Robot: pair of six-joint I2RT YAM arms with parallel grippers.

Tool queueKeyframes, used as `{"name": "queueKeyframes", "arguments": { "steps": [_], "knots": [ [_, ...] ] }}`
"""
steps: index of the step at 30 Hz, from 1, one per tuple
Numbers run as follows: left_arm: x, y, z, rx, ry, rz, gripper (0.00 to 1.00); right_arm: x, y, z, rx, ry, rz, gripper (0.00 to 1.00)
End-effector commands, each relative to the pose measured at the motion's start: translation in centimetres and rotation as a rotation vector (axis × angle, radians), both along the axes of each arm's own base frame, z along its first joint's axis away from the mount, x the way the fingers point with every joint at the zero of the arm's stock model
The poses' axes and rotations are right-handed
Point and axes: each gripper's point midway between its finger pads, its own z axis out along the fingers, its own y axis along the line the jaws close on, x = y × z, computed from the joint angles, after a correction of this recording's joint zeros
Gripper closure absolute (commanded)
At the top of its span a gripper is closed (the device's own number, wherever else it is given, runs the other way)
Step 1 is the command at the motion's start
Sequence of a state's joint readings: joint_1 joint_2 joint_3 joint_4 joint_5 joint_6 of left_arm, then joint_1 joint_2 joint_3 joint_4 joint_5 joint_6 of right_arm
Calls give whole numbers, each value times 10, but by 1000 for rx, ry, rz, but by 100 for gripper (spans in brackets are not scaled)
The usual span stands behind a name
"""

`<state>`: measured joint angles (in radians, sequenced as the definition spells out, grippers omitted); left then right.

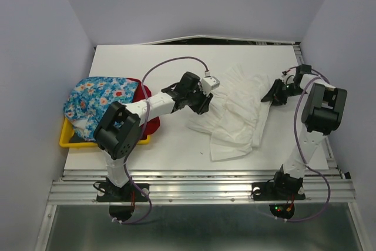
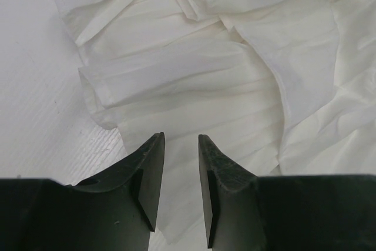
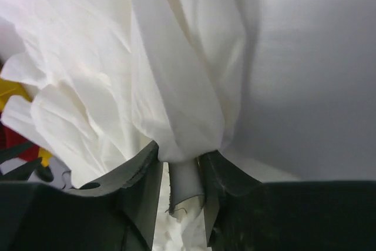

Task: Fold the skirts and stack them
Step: Flatten the skirt out

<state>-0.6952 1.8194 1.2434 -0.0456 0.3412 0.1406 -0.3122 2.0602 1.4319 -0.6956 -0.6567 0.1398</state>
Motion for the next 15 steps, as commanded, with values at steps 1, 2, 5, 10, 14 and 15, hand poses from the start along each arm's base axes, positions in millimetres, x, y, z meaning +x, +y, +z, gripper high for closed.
{"name": "queueKeyframes", "arguments": {
  "steps": [1,2,5,10,14,15],
  "knots": [
    [0,7,38,-121,6,-14,61,29,64,36,316,-264,310,67],
    [-1,9,39,-136,16,-16,62,28,74,41,374,-269,348,74],
    [-3,18,44,-161,12,-25,64,42,96,70,605,-402,471,76],
    [-3,24,41,-116,-22,-44,64,70,92,71,685,-413,468,84],
    [3,31,23,-16,-36,-40,65,62,78,25,494,-370,535,90],
    [2,33,18,8,-35,-43,65,51,77,14,476,-322,535,90]
  ]
}}
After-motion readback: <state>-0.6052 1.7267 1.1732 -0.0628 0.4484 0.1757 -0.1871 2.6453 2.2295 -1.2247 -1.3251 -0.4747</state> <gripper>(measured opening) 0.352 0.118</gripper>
